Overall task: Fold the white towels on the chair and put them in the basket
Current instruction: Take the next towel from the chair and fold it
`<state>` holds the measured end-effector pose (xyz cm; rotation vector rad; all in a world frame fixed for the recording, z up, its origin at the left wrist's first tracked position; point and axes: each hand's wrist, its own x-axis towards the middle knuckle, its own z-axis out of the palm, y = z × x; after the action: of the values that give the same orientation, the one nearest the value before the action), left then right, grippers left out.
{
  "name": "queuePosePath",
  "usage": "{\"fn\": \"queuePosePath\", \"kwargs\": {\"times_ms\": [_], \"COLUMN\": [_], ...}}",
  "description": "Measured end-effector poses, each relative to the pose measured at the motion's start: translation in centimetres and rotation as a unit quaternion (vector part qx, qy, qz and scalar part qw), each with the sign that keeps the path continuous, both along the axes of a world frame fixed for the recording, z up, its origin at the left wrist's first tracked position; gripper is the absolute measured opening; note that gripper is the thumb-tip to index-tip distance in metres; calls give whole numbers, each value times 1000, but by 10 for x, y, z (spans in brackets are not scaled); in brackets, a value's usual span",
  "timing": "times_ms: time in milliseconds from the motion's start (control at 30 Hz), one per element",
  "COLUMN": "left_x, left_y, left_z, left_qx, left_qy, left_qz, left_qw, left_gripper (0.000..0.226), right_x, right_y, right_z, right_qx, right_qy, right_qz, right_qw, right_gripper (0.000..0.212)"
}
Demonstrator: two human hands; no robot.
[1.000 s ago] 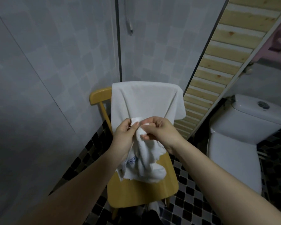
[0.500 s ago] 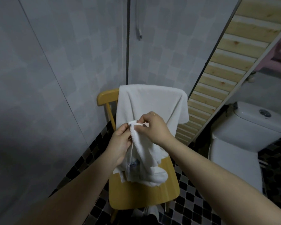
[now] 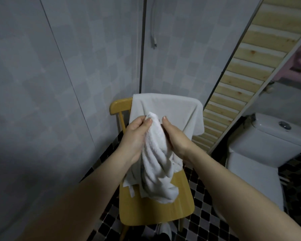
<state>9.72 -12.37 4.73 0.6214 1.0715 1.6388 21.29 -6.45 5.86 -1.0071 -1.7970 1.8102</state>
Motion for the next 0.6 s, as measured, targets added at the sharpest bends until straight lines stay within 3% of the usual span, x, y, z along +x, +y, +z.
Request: {"fn": "queuePosePath", "kwargs": {"times_ms": [100, 167, 267, 333, 433, 533, 600], "left_x": [0, -5, -12, -16, -21, -27, -37], "left_y": [14, 23, 34, 38, 39, 39, 40], "left_z": [55, 93, 146, 172, 198, 206, 204], "left_qx": [73, 118, 159, 174, 194, 190, 175], "left_qy": [-10, 6, 46, 46, 33, 24, 11], "left_qz": [6, 24, 30, 33, 31, 50, 80], "left_qw": [997, 993, 986, 983, 980, 980, 981], "left_gripper": [21, 25, 25, 22, 21, 20, 23], "right_x": [6, 9, 17, 18, 25, 39, 54], "right_y": [16, 24, 20, 16, 25, 46, 64], "right_z": [29, 47, 71, 79, 82, 95, 110], "right_qx": [-54, -26, 68, 129, 196, 306, 337], "right_qy": [0, -30, -135, -220, -339, -465, -494], "right_qz": [13, 17, 87, 157, 217, 178, 90], "right_qw": [998, 999, 985, 954, 894, 812, 796], "right_gripper": [53, 41, 41, 41, 59, 61, 64]}}
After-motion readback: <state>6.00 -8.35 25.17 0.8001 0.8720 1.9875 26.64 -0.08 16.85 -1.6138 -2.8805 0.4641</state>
